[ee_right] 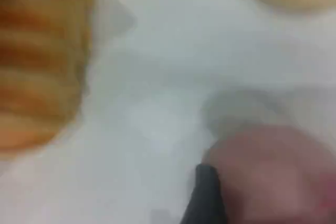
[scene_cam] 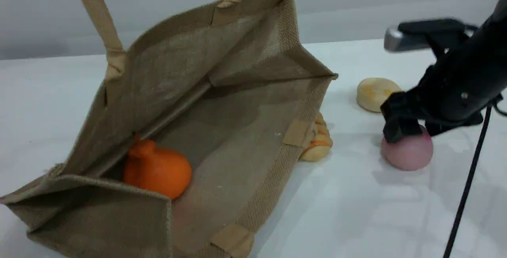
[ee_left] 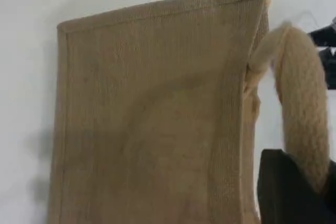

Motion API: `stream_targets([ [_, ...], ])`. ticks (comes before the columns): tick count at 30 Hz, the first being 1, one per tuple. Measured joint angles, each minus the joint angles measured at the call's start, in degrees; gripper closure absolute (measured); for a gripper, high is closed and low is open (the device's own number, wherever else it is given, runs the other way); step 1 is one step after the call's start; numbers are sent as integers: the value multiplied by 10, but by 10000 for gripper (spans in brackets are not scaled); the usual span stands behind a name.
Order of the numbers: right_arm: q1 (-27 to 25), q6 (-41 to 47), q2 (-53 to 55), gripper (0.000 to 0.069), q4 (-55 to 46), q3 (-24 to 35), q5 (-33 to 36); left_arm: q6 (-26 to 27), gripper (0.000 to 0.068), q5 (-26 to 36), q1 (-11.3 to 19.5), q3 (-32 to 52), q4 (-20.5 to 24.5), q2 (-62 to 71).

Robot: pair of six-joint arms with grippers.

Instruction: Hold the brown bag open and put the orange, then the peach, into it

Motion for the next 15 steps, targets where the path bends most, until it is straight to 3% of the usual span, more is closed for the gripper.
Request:
stream_targets([
  [6, 0, 2, 26, 193, 10, -1, -31, -2, 604, 0, 0, 0, 0, 0],
  [8, 0, 2, 27, 222, 22, -1, -35, -2, 604, 0, 0, 0, 0, 0],
  [10, 0, 2, 27, 301, 24, -1, -30, -2, 604, 0, 0, 0, 0, 0],
  [15, 0, 1, 22, 619, 24, -1, 13, -2, 604, 0, 0, 0, 0, 0],
])
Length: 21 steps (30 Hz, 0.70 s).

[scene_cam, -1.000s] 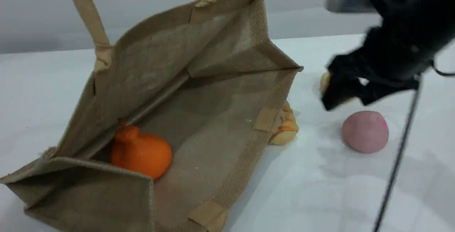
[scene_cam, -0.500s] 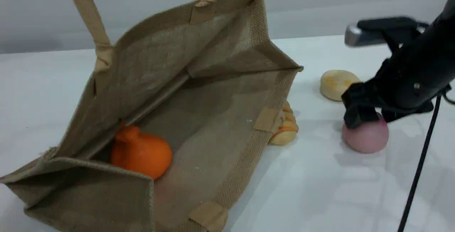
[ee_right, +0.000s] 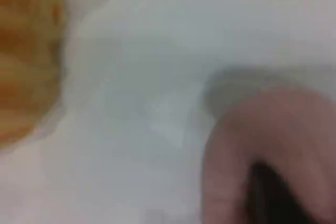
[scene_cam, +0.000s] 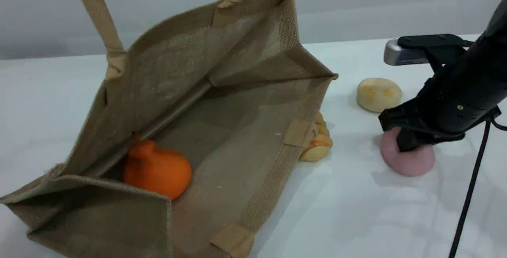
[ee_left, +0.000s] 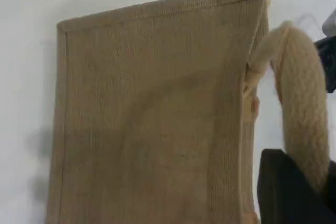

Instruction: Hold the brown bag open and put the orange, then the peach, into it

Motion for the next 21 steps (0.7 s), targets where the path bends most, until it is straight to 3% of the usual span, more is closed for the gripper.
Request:
stream_targets([
  [3, 0, -1, -13, 660, 0, 0, 43, 0, 604, 0, 0, 0, 0, 0],
  [13, 9, -20, -145, 666, 38, 1, 187, 0, 604, 0, 0, 0, 1, 0],
  [18, 60, -96, -200, 666, 145, 0, 218, 1, 604, 1, 0, 0, 1, 0],
  [21, 112, -165, -191, 666, 247, 1, 186, 4, 604, 1, 0, 0, 2, 0],
])
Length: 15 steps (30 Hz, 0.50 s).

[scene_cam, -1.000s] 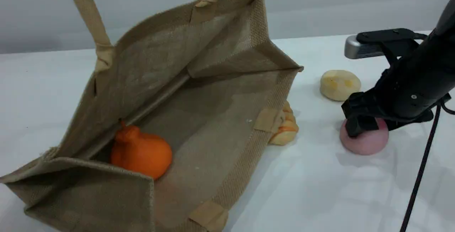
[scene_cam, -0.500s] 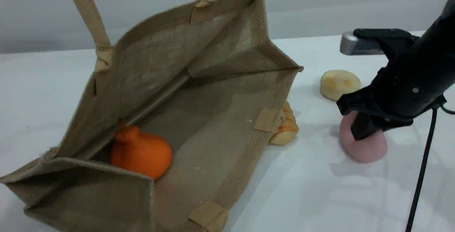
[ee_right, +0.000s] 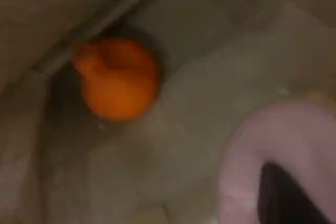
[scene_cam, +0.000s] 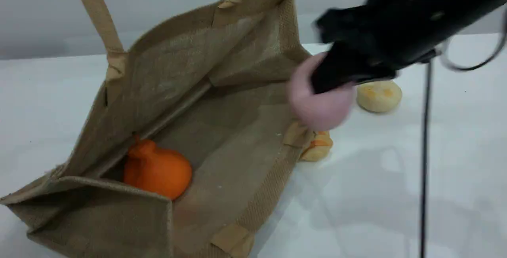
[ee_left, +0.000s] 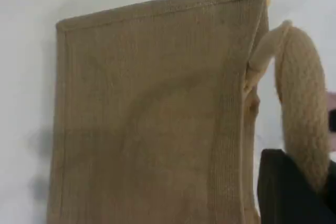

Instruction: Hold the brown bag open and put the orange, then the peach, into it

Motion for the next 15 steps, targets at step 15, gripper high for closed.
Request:
stream_targets([
  [15, 146, -267, 166, 666, 293, -159, -31, 2, 604, 10, 0, 0, -2, 0],
])
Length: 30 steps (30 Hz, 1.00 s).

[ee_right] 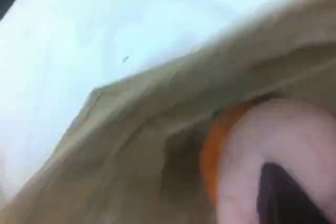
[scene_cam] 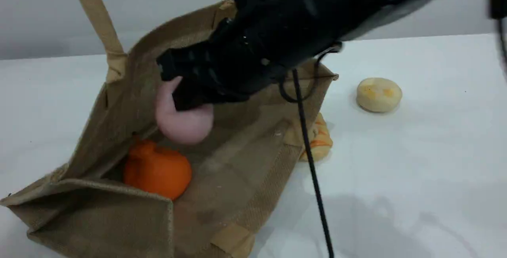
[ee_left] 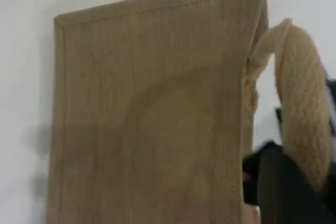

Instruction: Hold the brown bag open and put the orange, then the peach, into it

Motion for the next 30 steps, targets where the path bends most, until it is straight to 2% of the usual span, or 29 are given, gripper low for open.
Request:
stream_targets([
  [6, -1, -25, 63, 658, 0, -70, -31, 1, 604, 4, 0, 0, -10, 0],
  [10, -1, -28, 94, 622, 1, -104, -13, 1, 604, 4, 0, 0, -10, 0],
  [13, -1, -30, 106, 571, 1, -116, -13, 1, 604, 5, 0, 0, -10, 0],
  [22, -1, -36, 103, 331, 0, -116, -13, 9, 604, 6, 0, 0, -10, 0],
  [30, -1, -34, 96, 234, 1, -116, -9, 10, 604, 5, 0, 0, -10, 0],
])
